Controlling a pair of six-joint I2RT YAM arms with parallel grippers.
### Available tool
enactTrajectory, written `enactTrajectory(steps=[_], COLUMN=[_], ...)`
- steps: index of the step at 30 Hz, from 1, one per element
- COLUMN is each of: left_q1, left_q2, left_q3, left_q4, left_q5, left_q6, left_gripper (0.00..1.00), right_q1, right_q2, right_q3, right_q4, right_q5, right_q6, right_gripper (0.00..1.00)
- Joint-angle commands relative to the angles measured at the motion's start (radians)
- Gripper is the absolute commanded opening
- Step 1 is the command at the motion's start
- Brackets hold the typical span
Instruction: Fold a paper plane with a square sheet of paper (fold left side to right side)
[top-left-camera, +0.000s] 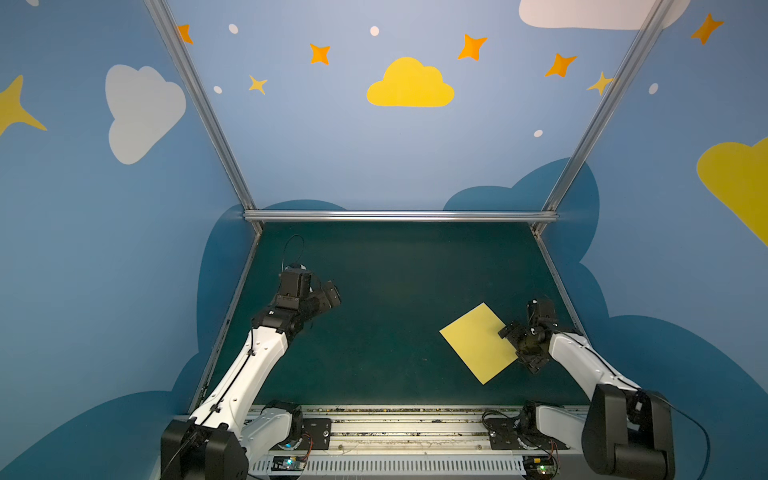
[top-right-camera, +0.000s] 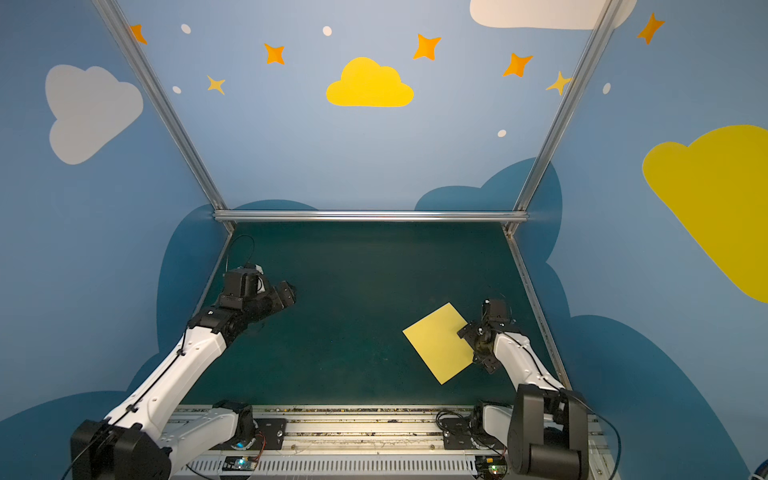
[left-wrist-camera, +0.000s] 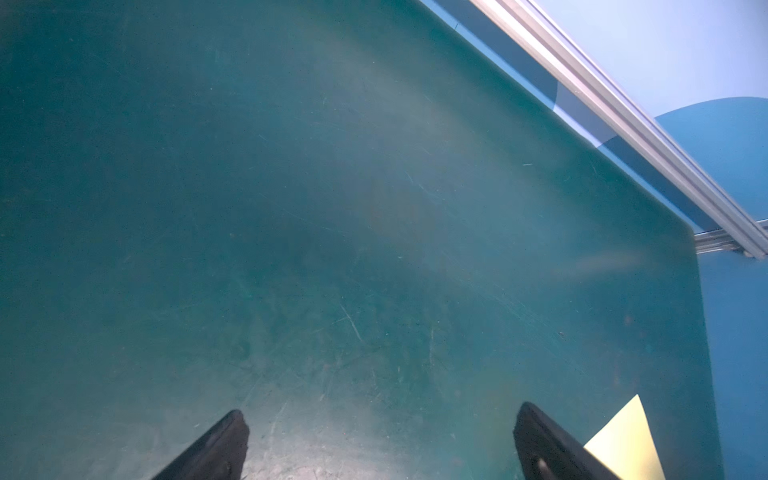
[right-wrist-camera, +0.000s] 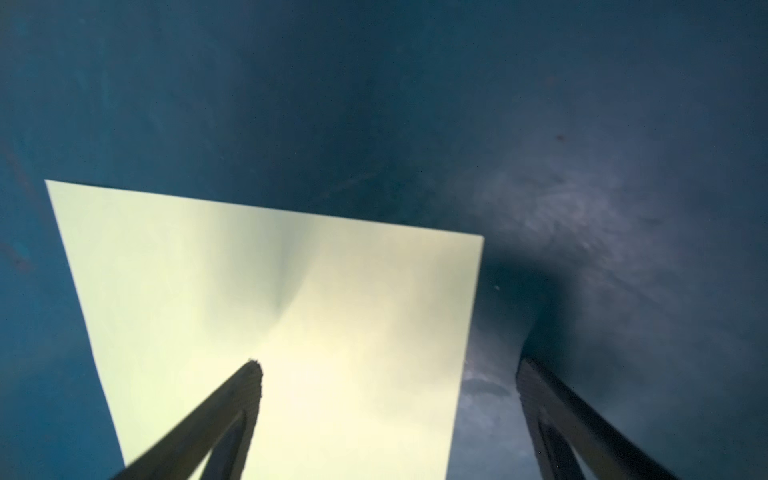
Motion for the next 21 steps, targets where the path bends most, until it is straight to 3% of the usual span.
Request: enactTrajectory(steps=[1,7,12,21], left_q1=[-0.004,-0.004,-0.005,-0.007], left_q2=[0.007,0.01,0.028,0.038], left_q3=[0.001,0.007,0.018,0.024], left_q4=[0.002,0.002,-0.022,-0.045], left_q5=[0.024,0.012,-0.012,-0.029], left_q6=[-0.004,0.009,0.019,0.043], left_gripper=[1.0,1.0,1.0,1.0], right_q1=[-0.004,0.014,0.061,0.258], right_q2=[0.084,0.259,0.319,0.389], right_q3=[0.058,0.155,0.19,0.249], right_q4=[0.011,0.048,0.08,0.126], right_q5=[-0.02,-0.082,-0.131,-0.152], right_q6=[-0.039,-0.106,-0.135,-0.134], right_gripper=[0.97,0.96,0.95,0.95])
